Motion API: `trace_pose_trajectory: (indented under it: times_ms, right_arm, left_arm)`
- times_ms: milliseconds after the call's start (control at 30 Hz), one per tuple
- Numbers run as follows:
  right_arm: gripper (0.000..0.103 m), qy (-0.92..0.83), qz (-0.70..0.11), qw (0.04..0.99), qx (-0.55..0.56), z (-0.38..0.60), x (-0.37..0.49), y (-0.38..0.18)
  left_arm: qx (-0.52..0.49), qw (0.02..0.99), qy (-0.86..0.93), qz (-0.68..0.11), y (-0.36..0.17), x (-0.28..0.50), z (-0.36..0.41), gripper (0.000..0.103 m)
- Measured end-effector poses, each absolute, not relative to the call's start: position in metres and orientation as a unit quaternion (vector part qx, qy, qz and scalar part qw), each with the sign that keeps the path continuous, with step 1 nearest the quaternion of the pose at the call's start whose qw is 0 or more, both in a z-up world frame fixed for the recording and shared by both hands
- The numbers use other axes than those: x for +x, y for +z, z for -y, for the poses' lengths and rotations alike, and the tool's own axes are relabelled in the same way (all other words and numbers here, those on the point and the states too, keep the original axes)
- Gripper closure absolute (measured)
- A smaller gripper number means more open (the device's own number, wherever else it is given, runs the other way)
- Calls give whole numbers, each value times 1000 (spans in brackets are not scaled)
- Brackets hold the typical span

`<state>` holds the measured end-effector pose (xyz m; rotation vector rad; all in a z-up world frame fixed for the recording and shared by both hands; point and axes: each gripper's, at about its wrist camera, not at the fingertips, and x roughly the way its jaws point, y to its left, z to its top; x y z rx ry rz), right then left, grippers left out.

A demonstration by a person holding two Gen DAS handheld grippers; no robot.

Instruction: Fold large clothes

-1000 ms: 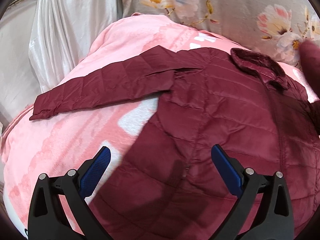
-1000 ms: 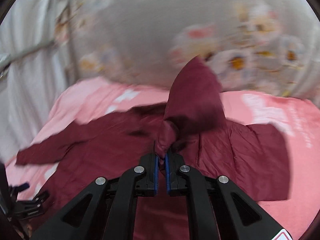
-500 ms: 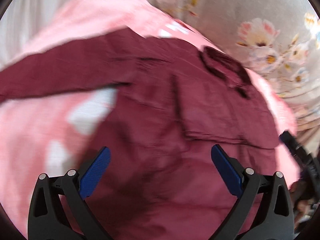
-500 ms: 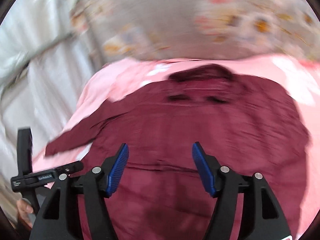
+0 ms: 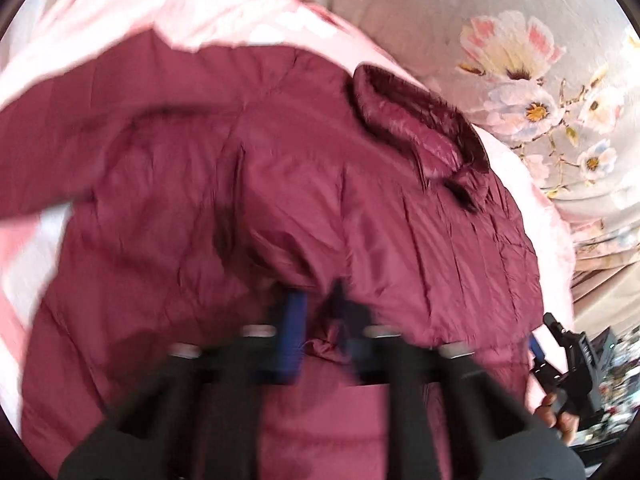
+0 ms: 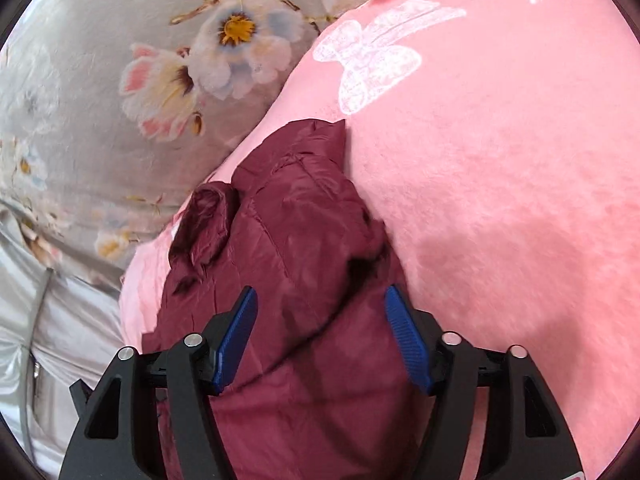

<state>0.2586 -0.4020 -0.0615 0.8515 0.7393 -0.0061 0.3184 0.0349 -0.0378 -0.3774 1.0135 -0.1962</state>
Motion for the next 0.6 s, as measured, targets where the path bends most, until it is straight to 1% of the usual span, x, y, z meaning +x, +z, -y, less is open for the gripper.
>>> trace_pose_trajectory:
  times_ms: [33, 67, 100, 167, 267, 333, 400, 467, 600]
  right_arm:
    - [66, -3, -352, 846, 400, 400, 268, -60]
    - [89, -1, -351, 847, 399, 404, 269, -59]
    - [101, -2, -347, 850, 396, 404, 272, -56]
    - [101, 5, -314, 872, 375, 400, 266, -37]
    - [101, 0, -286, 915, 284, 375, 250, -10]
    - [101, -22, -308, 924, 227, 359, 253, -12]
    - [101, -44, -339, 918, 201, 353, 260, -22]
    - [101, -58, -361, 911, 193, 354, 263, -35]
    - [101, -69, -390, 896, 200, 363, 266, -56]
  left_arm:
    - [-168, 862, -90, -470, -29, 322, -35, 98]
    - [-155, 873, -84, -455, -18, 323, -36, 99]
    - [-145, 881, -80, -443, -10, 324, -36, 99]
    - [-127, 898, -75, -414, 8, 322, -40, 99]
    - [-98, 909, -57, -400, 8, 317, -45, 99]
    - [-83, 904, -50, -417, -9, 319, -45, 99]
    - [-79, 890, -43, -448, -37, 323, -45, 99]
    - [-75, 884, -34, -460, -56, 323, -45, 100]
    - [-60, 890, -26, -450, -63, 319, -43, 100]
